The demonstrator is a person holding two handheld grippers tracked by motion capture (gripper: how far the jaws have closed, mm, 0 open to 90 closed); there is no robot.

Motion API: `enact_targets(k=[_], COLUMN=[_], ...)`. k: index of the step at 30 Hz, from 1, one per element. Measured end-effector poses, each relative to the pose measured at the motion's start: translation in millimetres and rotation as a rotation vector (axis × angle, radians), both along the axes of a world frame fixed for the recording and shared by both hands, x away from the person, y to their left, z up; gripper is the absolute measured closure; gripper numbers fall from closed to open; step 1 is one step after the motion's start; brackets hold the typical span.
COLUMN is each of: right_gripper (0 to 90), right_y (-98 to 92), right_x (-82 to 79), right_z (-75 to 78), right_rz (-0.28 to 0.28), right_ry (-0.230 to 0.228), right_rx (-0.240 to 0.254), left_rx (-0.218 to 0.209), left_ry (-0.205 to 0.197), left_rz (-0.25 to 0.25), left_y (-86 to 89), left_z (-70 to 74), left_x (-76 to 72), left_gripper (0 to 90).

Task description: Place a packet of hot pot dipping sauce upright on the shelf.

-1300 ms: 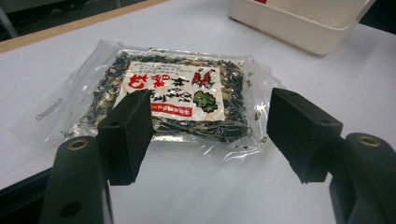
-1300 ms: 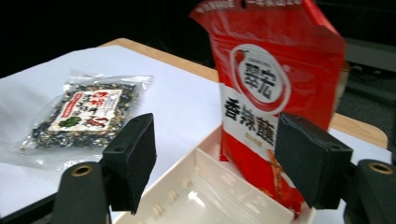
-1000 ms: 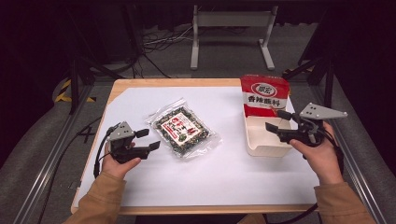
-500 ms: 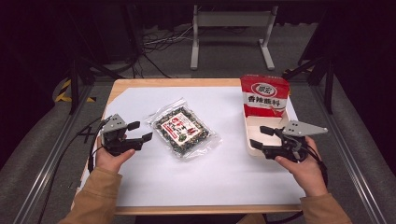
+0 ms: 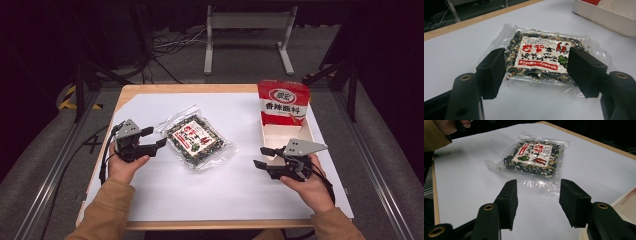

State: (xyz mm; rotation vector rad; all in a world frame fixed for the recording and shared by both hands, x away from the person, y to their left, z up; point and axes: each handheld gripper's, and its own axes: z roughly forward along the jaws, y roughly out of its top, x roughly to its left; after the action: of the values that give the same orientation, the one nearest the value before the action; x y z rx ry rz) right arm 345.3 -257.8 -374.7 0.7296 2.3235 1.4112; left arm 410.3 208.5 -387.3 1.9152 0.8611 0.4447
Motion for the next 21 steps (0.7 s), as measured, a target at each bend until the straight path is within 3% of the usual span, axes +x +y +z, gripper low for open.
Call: enact_targets(k=[5, 9, 16, 18, 21], right_gripper=[52.3, 53.2, 54.6, 54.3, 54.3], right_y=[5.8, 7.8, 12.0, 13.2, 14.6], right_x=[-3.0, -3.4, -5.4, -5.2, -5.9], right_z=[-5.2, -6.8, -12.3, -14.2, -15.0], right_rz=[0.017, 0.02, 0.033, 0.035, 0.041], right_ry=[0.014, 0.015, 0.034, 0.034, 0.038], right_rx=[0.041, 0.04, 0.026, 0.026, 0.02], left_rx=[0.029, 0.033, 0.011, -0.007, -0.002], left_ry=[0.023, 0.04, 0.082, 0.083, 0.074], left_rz=[0.044, 0.058, 0.081, 0.088, 0.061], left_y=[0.9, 1.8, 3.7, 3.9, 2.8], left_z=[4.5, 5.2, 3.9, 3.3, 1.5], left_x=[5.1, 10.9, 25.4, 28.1, 31.0], left_gripper=[32.4, 32.7, 32.6, 32.5, 32.5])
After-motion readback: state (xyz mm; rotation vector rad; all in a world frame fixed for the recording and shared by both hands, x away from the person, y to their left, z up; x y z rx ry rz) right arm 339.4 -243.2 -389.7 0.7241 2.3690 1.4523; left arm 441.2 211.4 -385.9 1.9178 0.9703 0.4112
